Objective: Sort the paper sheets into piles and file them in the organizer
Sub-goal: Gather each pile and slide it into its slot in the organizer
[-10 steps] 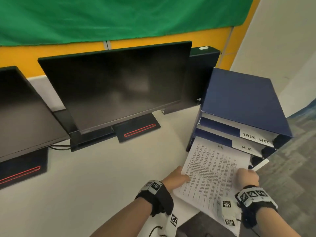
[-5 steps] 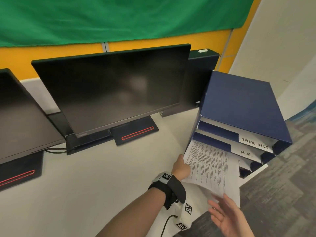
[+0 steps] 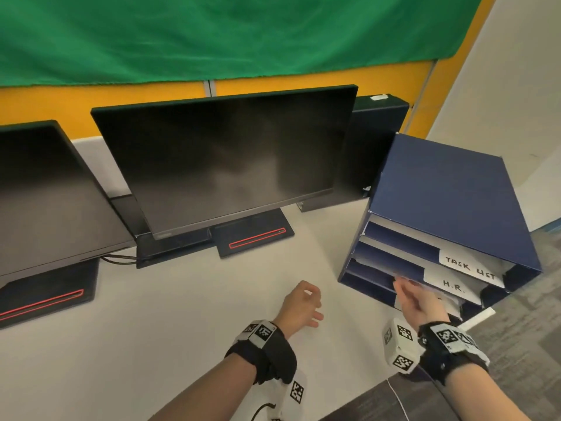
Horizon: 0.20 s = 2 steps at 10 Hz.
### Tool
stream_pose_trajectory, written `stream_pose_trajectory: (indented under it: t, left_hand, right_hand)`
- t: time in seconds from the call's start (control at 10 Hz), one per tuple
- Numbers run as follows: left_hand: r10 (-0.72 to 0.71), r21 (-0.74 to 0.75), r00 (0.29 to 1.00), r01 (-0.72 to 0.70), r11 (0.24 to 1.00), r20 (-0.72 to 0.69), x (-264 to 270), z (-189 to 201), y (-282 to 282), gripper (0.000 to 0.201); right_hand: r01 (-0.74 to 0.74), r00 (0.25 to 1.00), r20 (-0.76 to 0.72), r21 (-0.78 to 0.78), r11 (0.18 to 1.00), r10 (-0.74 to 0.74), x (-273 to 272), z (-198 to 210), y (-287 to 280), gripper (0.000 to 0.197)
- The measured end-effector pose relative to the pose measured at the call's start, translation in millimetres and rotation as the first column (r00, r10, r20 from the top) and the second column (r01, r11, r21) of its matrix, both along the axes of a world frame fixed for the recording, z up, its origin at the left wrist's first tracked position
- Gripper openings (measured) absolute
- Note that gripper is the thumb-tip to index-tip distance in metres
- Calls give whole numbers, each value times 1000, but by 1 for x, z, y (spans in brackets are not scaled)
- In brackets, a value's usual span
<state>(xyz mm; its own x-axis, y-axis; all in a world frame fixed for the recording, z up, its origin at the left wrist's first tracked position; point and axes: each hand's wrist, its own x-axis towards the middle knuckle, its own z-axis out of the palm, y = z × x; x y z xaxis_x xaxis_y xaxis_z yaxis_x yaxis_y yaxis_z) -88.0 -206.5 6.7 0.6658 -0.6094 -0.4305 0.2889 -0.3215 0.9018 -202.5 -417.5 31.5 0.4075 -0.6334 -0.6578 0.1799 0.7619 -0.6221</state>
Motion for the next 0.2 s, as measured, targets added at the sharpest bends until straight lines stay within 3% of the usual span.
stream_pose_trajectory:
  t: [0.1,0.2]
  left_hand:
    - [21,10,1000,-21,1000,-8,9,-6,31,13]
    - [33,44,999,-34,998,32,17,-16,69,13]
  right_hand:
    - [-17,996,87,-86,996,25,14,-8,-11,42]
    - [-132,988,70,-116,984,141,21,-14,-4,37]
